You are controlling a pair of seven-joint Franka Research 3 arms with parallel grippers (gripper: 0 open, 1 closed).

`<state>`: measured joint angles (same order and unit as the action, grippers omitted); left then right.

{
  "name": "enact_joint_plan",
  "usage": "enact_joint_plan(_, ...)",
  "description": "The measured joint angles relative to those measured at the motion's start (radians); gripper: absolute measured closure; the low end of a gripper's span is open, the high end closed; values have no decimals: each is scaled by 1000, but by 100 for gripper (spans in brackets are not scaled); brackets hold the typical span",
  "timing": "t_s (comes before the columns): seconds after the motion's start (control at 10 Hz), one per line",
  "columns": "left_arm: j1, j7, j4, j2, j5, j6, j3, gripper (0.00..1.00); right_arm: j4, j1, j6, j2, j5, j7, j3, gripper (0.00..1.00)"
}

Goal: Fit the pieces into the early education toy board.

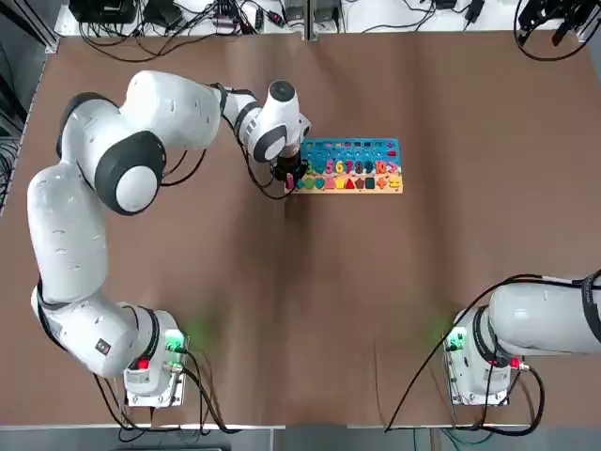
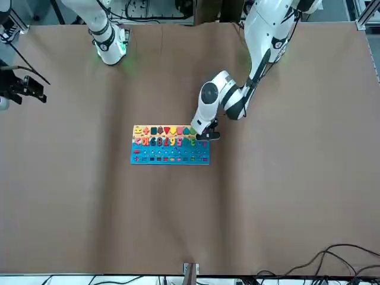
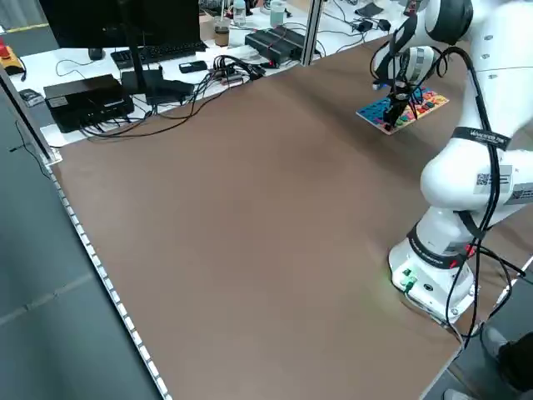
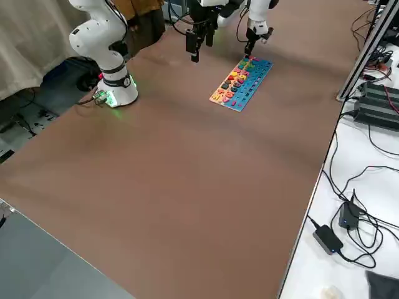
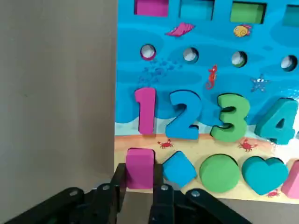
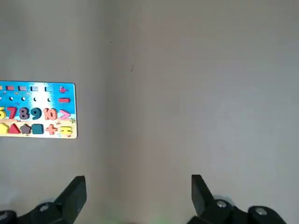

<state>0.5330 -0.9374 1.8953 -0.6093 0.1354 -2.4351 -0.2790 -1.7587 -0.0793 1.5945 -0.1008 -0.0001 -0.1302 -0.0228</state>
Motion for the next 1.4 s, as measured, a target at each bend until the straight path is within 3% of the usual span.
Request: enact_joint_plan(1.4,1,-1,-4,-8,0,0,0,68,0,0,0,0,1,0,0,1)
